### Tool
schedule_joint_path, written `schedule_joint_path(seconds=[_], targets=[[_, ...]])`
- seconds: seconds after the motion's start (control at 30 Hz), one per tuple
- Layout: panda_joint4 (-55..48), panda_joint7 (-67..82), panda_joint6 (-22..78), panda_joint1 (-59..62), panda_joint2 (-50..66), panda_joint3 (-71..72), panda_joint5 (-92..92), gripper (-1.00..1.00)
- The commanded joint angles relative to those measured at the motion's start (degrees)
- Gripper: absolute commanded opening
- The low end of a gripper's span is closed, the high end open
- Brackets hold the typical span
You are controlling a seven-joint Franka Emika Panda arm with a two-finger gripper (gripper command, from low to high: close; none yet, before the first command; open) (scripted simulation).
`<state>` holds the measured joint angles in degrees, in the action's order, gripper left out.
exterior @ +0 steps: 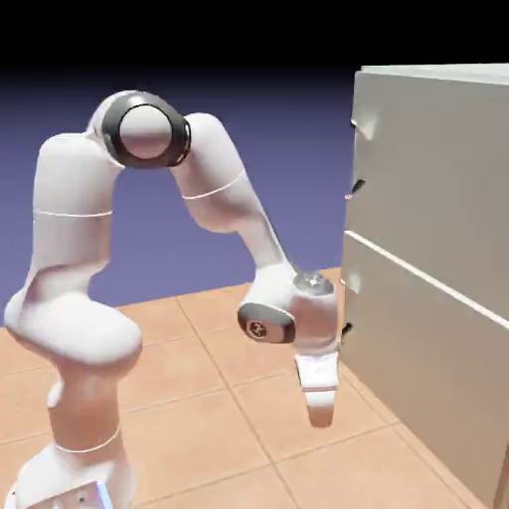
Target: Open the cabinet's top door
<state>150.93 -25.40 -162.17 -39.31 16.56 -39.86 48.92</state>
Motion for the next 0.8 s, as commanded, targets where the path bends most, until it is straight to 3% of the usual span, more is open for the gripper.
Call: schedule_joint_path(seconds=[0.0, 0.77], targets=[[-0.4, 0.7, 0.5, -1.6, 2.1, -1.7, 2.1, 0.00], [-10.6, 17.1, 12.1, -39.5, 49.8, -40.0, 49.4, 0.00]])
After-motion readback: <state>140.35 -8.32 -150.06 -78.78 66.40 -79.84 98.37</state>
